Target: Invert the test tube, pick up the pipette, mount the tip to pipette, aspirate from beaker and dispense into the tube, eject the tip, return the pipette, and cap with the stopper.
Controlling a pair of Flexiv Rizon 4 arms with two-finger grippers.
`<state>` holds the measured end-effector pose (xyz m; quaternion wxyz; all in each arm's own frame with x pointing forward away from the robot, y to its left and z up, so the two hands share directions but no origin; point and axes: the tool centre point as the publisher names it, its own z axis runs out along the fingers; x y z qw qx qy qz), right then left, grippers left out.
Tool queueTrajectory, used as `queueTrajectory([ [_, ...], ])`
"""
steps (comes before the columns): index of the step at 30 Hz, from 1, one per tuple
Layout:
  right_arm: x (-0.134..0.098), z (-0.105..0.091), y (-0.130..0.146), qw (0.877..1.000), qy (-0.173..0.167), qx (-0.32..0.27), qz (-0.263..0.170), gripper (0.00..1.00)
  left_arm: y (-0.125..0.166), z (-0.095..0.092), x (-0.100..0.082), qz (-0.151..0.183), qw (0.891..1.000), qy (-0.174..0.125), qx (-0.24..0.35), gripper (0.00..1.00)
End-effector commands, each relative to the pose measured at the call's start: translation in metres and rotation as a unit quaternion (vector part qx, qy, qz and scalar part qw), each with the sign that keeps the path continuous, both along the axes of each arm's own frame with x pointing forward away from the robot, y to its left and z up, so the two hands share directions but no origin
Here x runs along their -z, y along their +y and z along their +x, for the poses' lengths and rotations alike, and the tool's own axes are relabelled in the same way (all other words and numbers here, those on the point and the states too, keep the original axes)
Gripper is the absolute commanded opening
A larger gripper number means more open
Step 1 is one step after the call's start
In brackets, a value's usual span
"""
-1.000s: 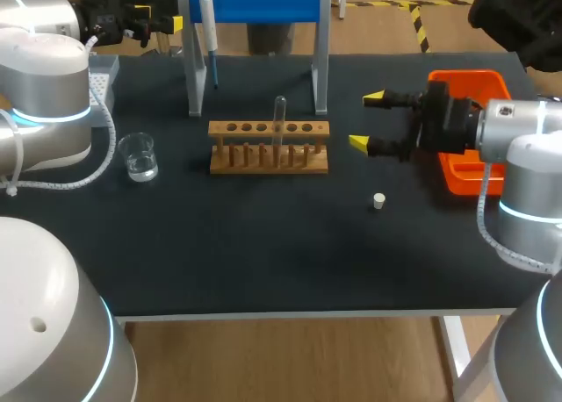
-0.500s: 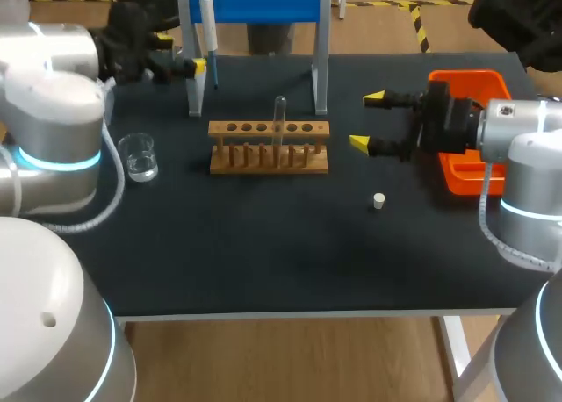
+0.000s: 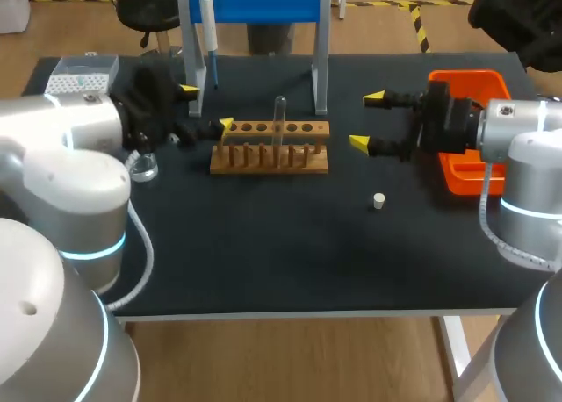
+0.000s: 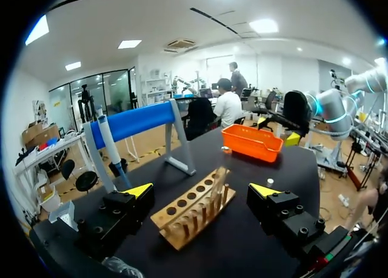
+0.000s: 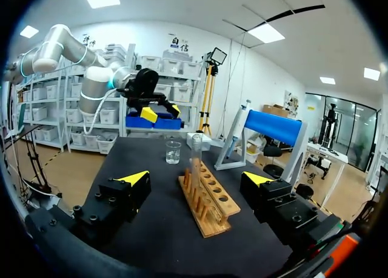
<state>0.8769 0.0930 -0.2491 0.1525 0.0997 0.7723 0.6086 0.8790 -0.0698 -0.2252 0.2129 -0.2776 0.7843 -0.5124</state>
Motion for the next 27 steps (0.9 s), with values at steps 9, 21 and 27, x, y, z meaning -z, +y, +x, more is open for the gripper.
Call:
queueTrajectory([
  [9,0.0002,-0.0006,0.0003,1.0,-0.001,0.001,0.0,1.0,-0.0014,-0.0074,0.01,-0.027,0.999,-0.038,0.009,1.0],
  [21,0.0002,-0.0006,0.0003,1.0,-0.001,0.001,0.0,1.0,-0.0014,-0.0074,0.01,-0.027,0.999,-0.038,0.009,1.0],
  [27,0.0002,-0.0006,0.0003,1.0,-0.001,0.001,0.0,1.0,-0.0014,-0.0074,0.01,-0.027,0.999,-0.038,0.009,1.0],
])
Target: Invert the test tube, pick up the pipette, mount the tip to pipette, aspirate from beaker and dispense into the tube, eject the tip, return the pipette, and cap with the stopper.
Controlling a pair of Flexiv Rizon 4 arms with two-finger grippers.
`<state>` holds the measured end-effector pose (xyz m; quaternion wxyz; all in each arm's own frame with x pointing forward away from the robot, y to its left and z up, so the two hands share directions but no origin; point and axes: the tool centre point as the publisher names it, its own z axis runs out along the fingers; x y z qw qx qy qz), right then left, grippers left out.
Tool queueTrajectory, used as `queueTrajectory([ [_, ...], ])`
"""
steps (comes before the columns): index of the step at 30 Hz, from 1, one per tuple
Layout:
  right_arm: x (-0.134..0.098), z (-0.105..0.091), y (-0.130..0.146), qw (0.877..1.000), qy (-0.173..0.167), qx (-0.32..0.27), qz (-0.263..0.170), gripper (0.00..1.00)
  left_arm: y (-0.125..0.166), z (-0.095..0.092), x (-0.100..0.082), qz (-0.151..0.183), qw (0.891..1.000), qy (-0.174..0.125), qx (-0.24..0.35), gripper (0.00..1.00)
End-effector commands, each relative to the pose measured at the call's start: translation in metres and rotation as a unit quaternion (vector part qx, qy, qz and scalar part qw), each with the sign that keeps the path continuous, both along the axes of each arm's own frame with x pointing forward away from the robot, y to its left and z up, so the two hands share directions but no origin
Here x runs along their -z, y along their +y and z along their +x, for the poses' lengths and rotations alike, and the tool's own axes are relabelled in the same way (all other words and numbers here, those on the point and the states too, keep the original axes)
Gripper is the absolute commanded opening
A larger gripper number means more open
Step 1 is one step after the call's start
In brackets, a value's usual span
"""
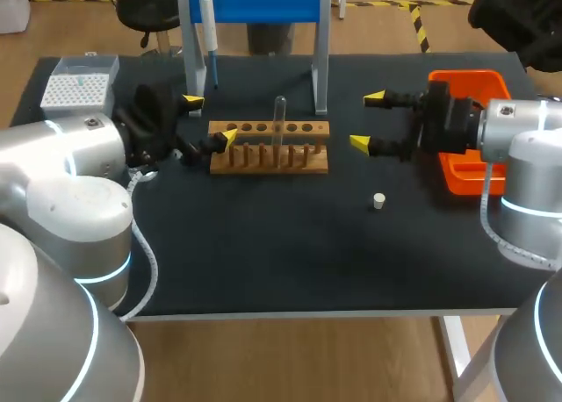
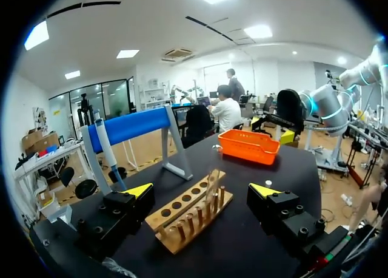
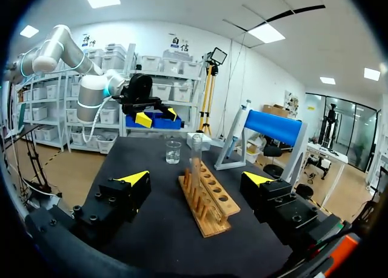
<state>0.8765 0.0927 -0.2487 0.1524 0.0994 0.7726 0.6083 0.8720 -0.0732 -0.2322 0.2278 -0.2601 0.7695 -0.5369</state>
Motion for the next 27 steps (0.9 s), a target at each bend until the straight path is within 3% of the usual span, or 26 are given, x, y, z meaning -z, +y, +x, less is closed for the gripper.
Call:
queueTrajectory([
  [1,0.001,0.002,0.003,1.0,-0.002,-0.003,0.001,1.0,0.002,-0.001,0.003,-0.008,1.0,-0.008,0.002,1.0],
  [14,-0.003,0.042,0.047,0.99,0.003,-0.124,0.068,1.0,0.002,-0.001,0.003,-0.008,1.0,-0.008,0.002,1.0],
  [27,0.002,0.056,0.087,0.973,0.013,-0.208,0.1,1.0,0.002,-0.001,0.003,-0.008,1.0,-0.008,0.002,1.0],
])
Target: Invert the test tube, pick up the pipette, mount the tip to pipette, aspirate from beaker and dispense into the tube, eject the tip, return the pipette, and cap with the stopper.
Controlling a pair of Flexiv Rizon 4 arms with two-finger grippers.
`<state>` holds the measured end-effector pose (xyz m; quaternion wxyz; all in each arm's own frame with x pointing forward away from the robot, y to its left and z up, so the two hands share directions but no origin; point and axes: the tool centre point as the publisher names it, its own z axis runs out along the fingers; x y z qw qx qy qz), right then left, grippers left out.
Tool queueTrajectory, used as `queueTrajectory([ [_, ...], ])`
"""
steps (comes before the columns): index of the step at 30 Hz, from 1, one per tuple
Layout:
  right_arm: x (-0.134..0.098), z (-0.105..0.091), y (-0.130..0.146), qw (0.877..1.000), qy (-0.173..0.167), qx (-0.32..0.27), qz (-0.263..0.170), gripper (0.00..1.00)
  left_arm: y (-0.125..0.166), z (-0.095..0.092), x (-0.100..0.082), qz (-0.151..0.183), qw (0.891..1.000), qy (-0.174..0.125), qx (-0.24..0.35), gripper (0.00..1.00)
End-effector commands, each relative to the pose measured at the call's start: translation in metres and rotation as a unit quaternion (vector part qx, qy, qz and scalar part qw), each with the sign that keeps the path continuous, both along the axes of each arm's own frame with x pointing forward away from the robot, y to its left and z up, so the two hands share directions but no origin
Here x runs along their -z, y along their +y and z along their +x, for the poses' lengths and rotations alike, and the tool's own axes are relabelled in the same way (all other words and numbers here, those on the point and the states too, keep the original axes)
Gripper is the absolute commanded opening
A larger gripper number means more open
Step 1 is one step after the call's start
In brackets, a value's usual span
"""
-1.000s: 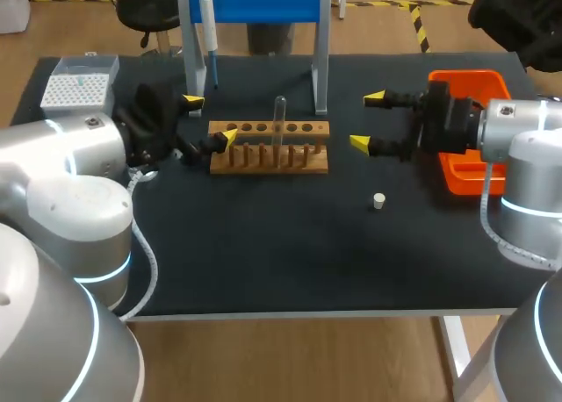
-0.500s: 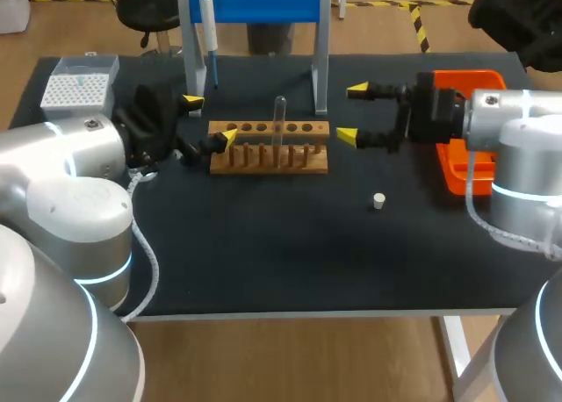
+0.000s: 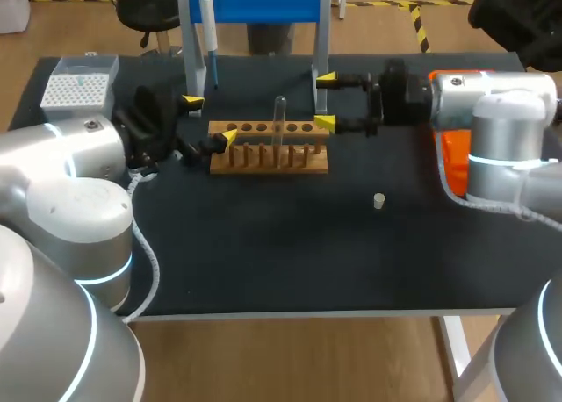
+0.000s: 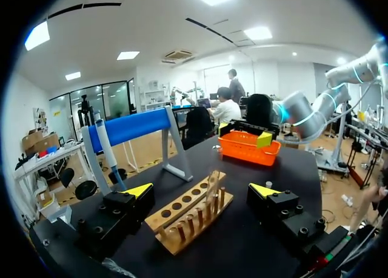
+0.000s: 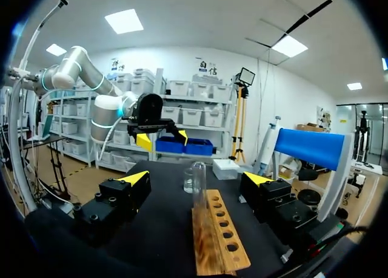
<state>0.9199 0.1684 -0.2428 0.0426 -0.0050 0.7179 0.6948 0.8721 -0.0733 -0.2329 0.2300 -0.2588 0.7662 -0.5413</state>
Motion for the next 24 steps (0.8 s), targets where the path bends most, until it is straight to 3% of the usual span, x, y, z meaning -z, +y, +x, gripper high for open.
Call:
queueTrajectory([
  [1,0.009,0.013,0.015,0.998,0.005,-0.057,0.004,1.0,0.002,-0.001,0.002,-0.003,1.0,-0.003,0.002,1.0],
  [24,0.032,0.002,0.054,0.996,0.025,-0.085,-0.015,1.0,0.002,-0.001,0.002,-0.003,1.0,-0.003,0.002,1.0],
])
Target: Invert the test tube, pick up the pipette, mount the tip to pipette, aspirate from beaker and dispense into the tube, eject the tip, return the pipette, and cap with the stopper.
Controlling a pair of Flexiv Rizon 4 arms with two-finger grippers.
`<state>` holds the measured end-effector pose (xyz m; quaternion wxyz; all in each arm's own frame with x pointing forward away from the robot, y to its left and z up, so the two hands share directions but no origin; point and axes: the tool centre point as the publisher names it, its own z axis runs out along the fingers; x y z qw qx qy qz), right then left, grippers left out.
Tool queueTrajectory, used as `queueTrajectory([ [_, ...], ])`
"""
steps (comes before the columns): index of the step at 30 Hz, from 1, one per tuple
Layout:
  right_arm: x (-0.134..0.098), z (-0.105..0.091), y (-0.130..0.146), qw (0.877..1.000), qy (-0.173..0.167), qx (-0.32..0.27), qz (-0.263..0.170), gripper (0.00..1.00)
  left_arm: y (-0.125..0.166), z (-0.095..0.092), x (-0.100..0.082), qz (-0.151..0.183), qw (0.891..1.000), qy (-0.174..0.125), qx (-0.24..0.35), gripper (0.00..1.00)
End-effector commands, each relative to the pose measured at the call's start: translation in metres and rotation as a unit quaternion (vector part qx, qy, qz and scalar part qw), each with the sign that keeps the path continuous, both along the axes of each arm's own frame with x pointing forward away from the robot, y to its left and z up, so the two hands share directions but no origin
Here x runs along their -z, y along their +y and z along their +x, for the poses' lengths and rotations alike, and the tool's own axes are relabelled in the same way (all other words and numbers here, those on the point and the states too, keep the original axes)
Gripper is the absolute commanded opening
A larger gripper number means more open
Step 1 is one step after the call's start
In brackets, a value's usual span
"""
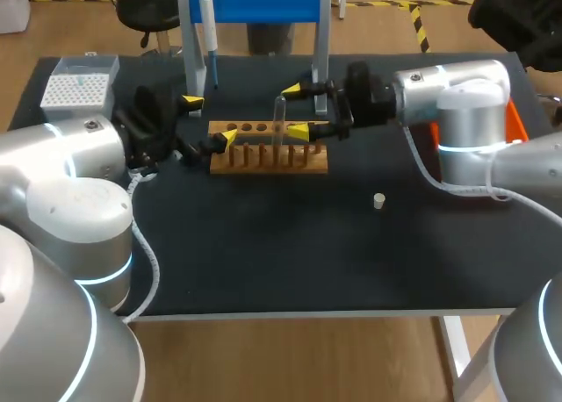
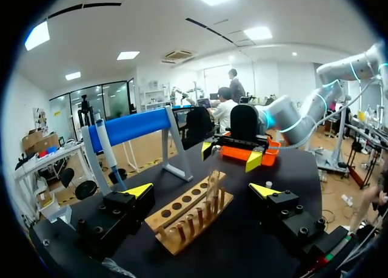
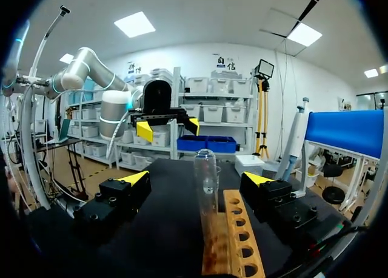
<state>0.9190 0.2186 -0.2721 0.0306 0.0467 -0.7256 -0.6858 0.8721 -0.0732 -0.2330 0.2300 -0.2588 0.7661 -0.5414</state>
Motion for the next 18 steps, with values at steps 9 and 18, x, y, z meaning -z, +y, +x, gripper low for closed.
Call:
queueTrajectory([
  [9,0.004,0.002,0.014,1.0,0.0,-0.005,-0.003,0.87,0.002,-0.001,0.002,-0.003,1.0,-0.003,0.002,1.0],
  [18,0.004,0.003,0.017,1.0,0.006,-0.003,0.002,0.76,0.002,-0.001,0.002,-0.003,1.0,-0.003,0.002,1.0],
])
